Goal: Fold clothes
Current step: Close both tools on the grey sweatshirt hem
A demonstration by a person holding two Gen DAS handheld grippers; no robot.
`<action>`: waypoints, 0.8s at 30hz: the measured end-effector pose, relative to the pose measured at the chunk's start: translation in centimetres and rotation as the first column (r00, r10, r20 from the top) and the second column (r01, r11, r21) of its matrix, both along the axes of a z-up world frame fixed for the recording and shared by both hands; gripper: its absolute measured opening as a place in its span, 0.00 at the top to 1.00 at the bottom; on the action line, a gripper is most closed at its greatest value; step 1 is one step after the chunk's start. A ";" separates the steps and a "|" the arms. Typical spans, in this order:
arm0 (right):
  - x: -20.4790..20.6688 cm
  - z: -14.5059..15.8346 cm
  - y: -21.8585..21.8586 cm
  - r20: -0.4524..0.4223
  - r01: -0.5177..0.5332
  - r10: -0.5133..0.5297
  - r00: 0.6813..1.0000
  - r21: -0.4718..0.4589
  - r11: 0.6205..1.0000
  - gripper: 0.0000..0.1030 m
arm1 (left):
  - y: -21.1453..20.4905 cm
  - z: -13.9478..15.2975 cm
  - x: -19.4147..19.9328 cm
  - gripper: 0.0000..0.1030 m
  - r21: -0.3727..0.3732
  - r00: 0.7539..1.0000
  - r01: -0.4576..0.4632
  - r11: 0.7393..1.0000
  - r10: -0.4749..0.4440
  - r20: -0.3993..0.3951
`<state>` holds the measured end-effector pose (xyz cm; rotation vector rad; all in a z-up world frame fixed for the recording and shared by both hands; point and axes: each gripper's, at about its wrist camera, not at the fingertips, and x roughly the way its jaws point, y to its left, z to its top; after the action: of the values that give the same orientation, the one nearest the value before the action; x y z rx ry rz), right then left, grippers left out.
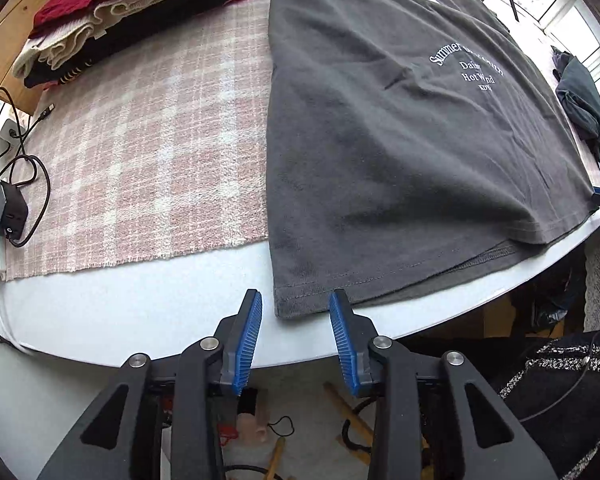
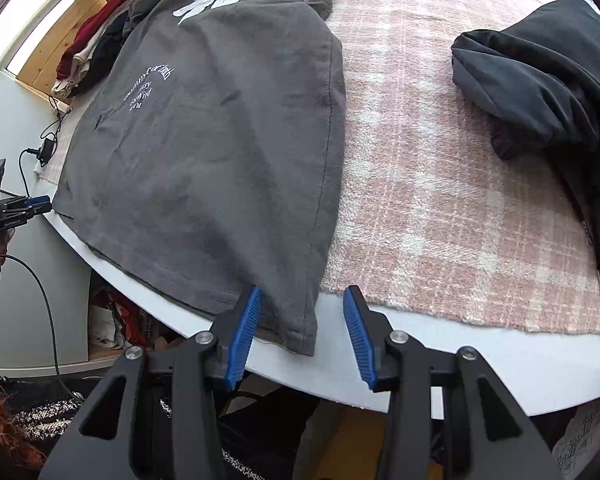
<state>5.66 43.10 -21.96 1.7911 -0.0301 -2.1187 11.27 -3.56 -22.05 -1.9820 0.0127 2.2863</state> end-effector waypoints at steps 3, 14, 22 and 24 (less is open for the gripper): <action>0.1 0.0 -0.6 -0.003 -0.009 0.009 1.000 0.025 1.000 0.59 | -0.3 -0.5 -0.3 0.94 0.037 1.000 0.026 0.999 -0.026 0.005; 0.8 1.5 -1.6 -0.041 -0.028 0.031 0.999 0.056 0.998 0.95 | -3.9 2.8 1.9 0.98 0.110 0.997 0.071 0.991 -0.068 -0.024; 0.3 1.3 -1.5 -0.020 0.009 -0.007 1.000 0.110 0.994 0.54 | -2.6 2.2 0.5 0.81 0.058 0.991 0.134 0.989 -0.135 0.022; 0.0 1.6 -0.6 -0.021 0.068 -0.067 0.998 0.040 0.997 0.54 | -2.6 2.2 0.2 0.69 0.057 0.991 0.132 0.990 -0.133 0.025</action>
<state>5.66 42.51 -20.32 1.8171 -0.0433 -2.1985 11.45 -6.11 -19.86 -1.9247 0.0755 2.1529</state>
